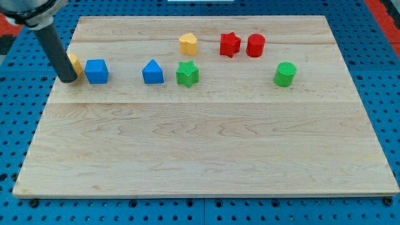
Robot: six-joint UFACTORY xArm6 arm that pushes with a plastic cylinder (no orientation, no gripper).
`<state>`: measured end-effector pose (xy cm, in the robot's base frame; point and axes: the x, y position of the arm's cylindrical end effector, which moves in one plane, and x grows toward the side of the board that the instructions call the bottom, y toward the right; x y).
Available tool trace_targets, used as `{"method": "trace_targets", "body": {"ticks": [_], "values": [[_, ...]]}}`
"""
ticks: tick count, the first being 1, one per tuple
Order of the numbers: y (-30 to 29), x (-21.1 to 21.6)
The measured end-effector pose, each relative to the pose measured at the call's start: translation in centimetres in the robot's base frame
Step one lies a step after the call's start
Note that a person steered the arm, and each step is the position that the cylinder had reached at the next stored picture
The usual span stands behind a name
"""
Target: Push the yellow hexagon to the top left
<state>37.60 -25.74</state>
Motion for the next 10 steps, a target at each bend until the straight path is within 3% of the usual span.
{"method": "trace_targets", "body": {"ticks": [1,3,4,5,9,10], "values": [[-0.1,-3.0],[-4.5,-3.7],[-2.6,-4.5],[4.5,-5.6],[-4.6,-6.5],[0.3,-8.1]]}}
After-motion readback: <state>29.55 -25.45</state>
